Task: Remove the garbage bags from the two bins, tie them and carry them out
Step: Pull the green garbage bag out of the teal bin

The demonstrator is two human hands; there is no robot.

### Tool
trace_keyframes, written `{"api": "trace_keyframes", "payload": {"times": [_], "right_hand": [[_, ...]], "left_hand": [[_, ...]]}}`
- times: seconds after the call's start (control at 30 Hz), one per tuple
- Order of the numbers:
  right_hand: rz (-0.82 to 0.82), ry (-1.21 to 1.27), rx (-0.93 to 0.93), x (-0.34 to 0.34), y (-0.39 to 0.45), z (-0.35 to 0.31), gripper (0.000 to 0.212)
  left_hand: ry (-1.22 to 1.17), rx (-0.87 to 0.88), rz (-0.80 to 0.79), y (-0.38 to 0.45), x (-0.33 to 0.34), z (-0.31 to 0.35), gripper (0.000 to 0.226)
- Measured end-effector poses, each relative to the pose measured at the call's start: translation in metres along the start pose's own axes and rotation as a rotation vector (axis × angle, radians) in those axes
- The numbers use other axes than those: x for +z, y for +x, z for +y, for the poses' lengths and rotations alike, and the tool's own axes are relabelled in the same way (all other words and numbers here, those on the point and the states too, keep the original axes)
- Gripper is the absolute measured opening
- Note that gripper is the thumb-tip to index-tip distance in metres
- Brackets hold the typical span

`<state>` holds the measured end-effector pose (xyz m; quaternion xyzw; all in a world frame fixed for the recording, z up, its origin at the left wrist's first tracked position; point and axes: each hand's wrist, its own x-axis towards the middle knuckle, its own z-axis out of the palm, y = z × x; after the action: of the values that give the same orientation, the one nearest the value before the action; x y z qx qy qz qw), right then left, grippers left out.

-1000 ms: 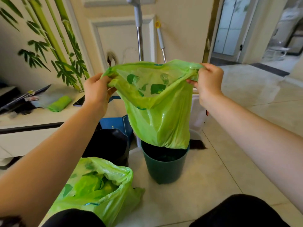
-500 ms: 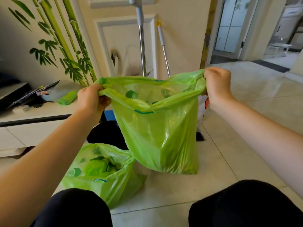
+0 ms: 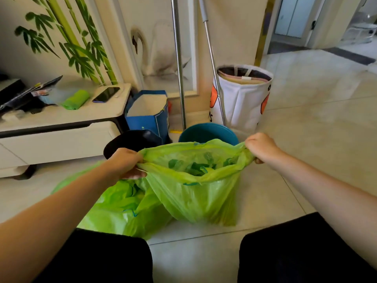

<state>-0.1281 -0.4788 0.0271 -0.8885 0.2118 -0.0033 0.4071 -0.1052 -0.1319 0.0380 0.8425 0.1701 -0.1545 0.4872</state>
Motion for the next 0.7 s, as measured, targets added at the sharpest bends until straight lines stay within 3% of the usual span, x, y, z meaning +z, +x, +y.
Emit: {"api": "trace_keyframes", "payload": {"times": [0.1, 0.17, 0.33, 0.47, 0.53, 0.63, 0.7], "right_hand": [[-0.19, -0.265, 0.052, 0.008, 0.005, 0.005, 0.013], [-0.194, -0.323, 0.097, 0.016, 0.013, 0.009, 0.021], [-0.257, -0.336, 0.103, 0.024, 0.027, 0.009, 0.023], [-0.258, -0.588, 0.012, 0.028, 0.028, 0.006, 0.012], [-0.208, -0.607, -0.077, 0.028, 0.033, 0.005, 0.011], [-0.149, -0.547, -0.218, 0.035, 0.042, 0.0, 0.017], [-0.154, -0.546, -0.337, 0.044, 0.042, -0.008, 0.019]], "left_hand": [[0.211, -0.05, -0.165, 0.018, -0.002, -0.013, 0.016], [0.252, -0.057, -0.196, 0.027, -0.002, -0.019, 0.017], [0.304, 0.002, -0.197, 0.041, -0.001, -0.026, 0.011], [0.381, 0.102, -0.106, 0.045, 0.0, -0.023, 0.013], [0.529, 0.218, -0.009, 0.044, 0.001, -0.02, 0.022], [0.686, 0.543, 0.144, 0.037, 0.009, -0.013, 0.033], [0.633, 0.734, 0.08, 0.027, 0.019, -0.007, 0.028]]}}
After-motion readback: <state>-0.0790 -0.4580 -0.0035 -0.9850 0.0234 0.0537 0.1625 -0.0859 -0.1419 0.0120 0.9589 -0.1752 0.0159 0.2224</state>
